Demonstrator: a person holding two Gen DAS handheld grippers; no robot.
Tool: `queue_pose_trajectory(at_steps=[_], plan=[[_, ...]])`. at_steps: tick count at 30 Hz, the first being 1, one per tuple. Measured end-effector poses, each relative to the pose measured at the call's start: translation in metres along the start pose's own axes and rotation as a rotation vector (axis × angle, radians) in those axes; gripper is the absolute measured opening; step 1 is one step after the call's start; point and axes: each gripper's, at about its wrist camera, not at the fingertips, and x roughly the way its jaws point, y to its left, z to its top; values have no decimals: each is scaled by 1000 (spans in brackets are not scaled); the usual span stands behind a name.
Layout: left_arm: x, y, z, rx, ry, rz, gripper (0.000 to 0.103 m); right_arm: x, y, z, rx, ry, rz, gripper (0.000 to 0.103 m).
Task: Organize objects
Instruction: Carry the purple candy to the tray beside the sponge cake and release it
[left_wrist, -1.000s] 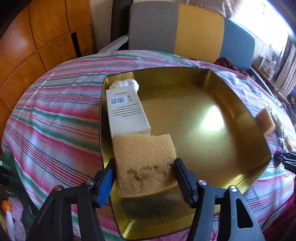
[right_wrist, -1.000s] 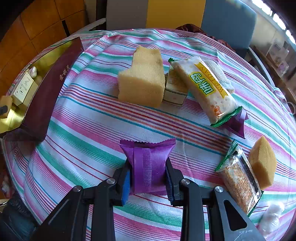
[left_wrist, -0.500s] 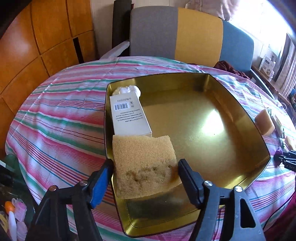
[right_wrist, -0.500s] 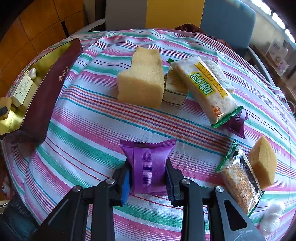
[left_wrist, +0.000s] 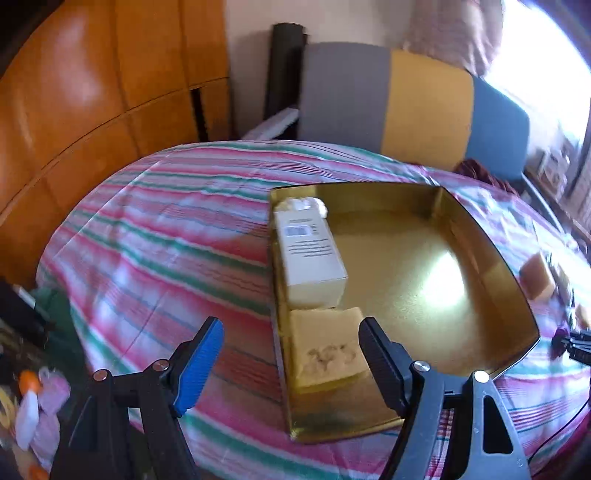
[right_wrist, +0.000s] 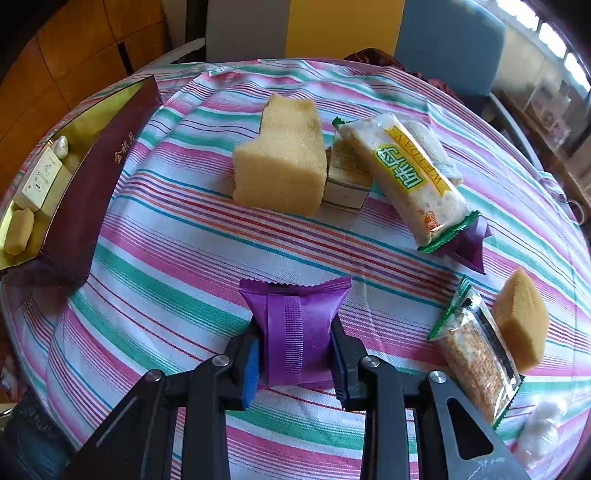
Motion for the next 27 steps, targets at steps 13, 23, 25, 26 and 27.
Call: queue_pose_trajectory(at_steps=[13,23,25,26,27], plan=[[-12,46,-27,-142,17,-46,67,-81,150,46,-204,-210,342,31],[-6,59,-35,-186,15,-70,67,-7,317,70,-387,32,487,32],[-5,62,-35,-192,14,-69,67,3,336,69,-403,62,527,38],[-5,63,-35,-197,12,-71,67,6,341,69,-399,72,543,39],[-4,64,-36,-198,11,-68,67,10,346,70,-396,79,555,39]])
